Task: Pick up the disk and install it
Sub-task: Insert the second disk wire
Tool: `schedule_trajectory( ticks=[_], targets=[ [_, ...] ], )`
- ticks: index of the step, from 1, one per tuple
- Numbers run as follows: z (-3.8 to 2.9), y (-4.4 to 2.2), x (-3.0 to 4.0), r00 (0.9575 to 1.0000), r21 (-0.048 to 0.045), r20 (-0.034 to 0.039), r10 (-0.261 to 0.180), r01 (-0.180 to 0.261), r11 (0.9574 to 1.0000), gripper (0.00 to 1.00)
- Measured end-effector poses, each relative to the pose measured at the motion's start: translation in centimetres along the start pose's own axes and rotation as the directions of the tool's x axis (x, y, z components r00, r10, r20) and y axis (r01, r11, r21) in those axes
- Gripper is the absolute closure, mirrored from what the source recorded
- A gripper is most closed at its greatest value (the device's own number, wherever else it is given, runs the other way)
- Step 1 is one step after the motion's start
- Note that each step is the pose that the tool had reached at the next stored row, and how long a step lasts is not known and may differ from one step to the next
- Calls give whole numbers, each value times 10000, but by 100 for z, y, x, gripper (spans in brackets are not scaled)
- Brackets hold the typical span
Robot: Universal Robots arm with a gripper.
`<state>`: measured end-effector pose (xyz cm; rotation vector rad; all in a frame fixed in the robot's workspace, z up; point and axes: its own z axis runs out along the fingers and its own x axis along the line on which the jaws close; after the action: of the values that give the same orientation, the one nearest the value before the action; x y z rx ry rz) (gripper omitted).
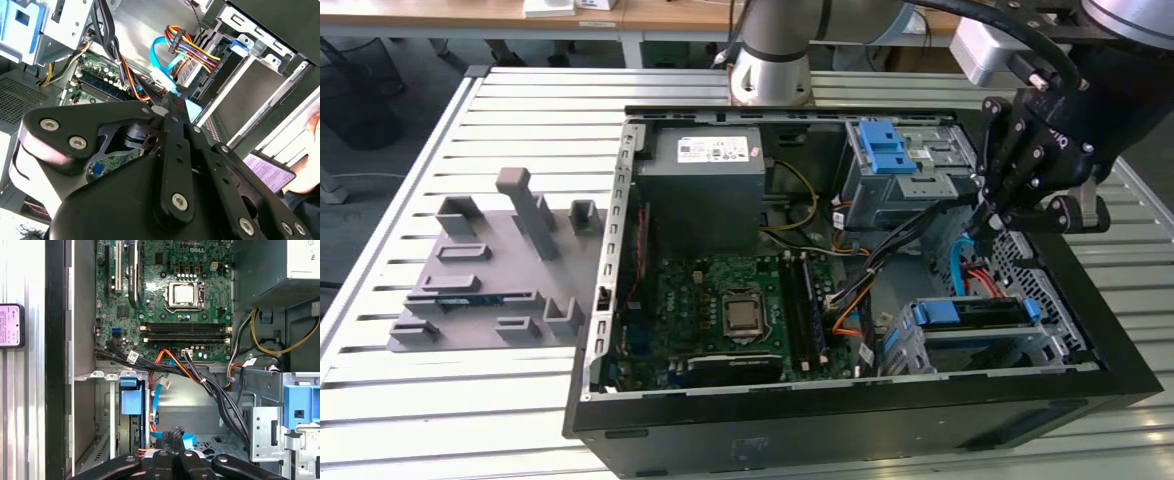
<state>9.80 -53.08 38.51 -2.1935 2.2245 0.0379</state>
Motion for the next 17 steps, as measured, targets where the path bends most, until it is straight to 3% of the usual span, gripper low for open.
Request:
schedule_trajectory(
  ticks=[4, 5, 7, 8, 14, 17],
  targets=[
    [34, 0, -1, 10000, 5, -89, 0, 0, 10000, 89],
    [43, 0, -1, 9999, 7, -121, 0, 0, 10000, 83],
    [59, 0, -1, 9998, 10, -203, 1, -1, 10000, 83],
    [67, 0, -1, 9997, 10, -246, 1, -1, 10000, 76],
    [119, -1, 0, 9989, 16, -459, 2, -1, 10000, 76],
    [140, -1, 1, 9987, 18, -512, 2, -1, 10000, 76]
  ],
)
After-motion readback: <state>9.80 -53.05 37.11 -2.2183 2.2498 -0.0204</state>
